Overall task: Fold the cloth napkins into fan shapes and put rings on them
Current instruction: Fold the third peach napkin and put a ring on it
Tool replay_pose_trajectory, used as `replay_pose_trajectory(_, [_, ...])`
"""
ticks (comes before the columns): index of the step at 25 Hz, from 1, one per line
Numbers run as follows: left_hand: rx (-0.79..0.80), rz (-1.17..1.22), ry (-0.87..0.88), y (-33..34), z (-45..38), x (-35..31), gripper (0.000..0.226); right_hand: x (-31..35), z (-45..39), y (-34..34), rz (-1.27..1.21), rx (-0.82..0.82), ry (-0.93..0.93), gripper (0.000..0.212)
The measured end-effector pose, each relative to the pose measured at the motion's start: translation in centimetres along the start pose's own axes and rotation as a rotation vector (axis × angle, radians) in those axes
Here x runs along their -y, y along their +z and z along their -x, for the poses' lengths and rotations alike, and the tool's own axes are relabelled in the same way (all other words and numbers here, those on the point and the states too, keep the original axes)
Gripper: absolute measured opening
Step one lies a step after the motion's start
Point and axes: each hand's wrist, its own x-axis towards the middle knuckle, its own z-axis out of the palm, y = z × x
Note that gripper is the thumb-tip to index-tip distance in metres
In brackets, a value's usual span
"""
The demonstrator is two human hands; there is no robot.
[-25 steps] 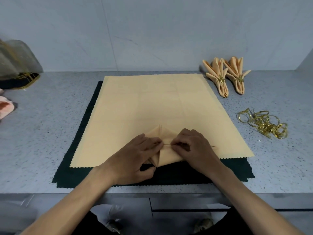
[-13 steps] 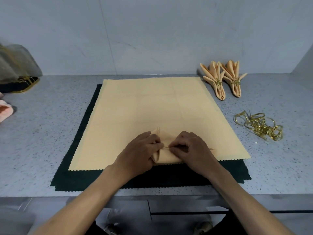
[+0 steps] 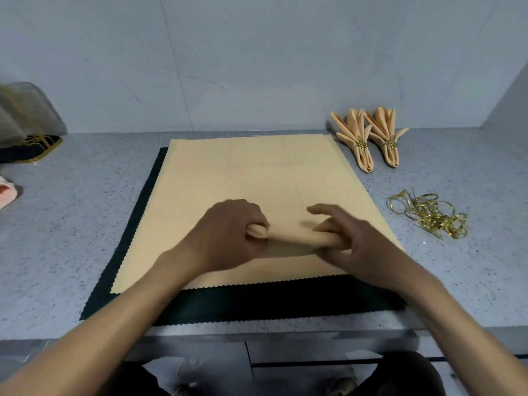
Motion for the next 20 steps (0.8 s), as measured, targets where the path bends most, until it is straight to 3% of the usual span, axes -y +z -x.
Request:
replay_pose_trajectory(2, [0.185, 0.347, -0.351, -1.6, -1.1, -0.4, 0.02, 0.8, -0.5, -2.2, -0.192, 0.028, 0.053, 0.046])
replay_pose_trajectory(4, [0.383, 0.603, -0.661, -1.9, -1.8, 0.0, 0.034, 0.8, -1.9, -3.4, -0.273, 0.184, 0.183, 0.041])
replay_pose_trajectory(6, [0.457, 0.665, -0.789, -0.7, -2.0, 0.6, 0.036, 0.0, -3.0, -2.8, -0.234, 0.319, 0.345, 0.039])
replay_pose_trajectory(7, [0.454, 0.665, -0.824, 0.0, -2.0, 0.5, 0.035, -0.4, -3.3, -1.9, -0.164, 0.295, 0.387, 0.04])
replay_pose_trajectory(10, [0.412, 0.673, -0.896, 1.4, -2.6, 1.2, 0.026, -0.9, -3.1, 1.7, 0.135, -0.084, 0.2, 0.041])
replay_pose_trajectory(11, [0.41, 0.673, -0.906, 1.4, -2.8, 1.4, 0.026, -0.7, -2.8, 2.9, 0.182, -0.137, 0.102, 0.042])
replay_pose_trajectory(14, [0.457, 0.635, -0.915, 1.5, -3.1, 1.8, 0.048, -0.8, -2.3, 5.6, 0.312, 0.002, 0.033, 0.059])
replay_pose_trajectory(17, [0.513, 0.631, -0.822, 1.0, -2.1, 2.3, 0.026, -1.5, -2.7, 7.0, 0.509, 0.095, 0.09, 0.065])
replay_pose_trajectory(20, [0.54, 0.546, -0.666, 0.3, -0.8, 2.8, 0.057, -1.7, -3.0, 7.6, 0.584, 0.098, 0.113, 0.066])
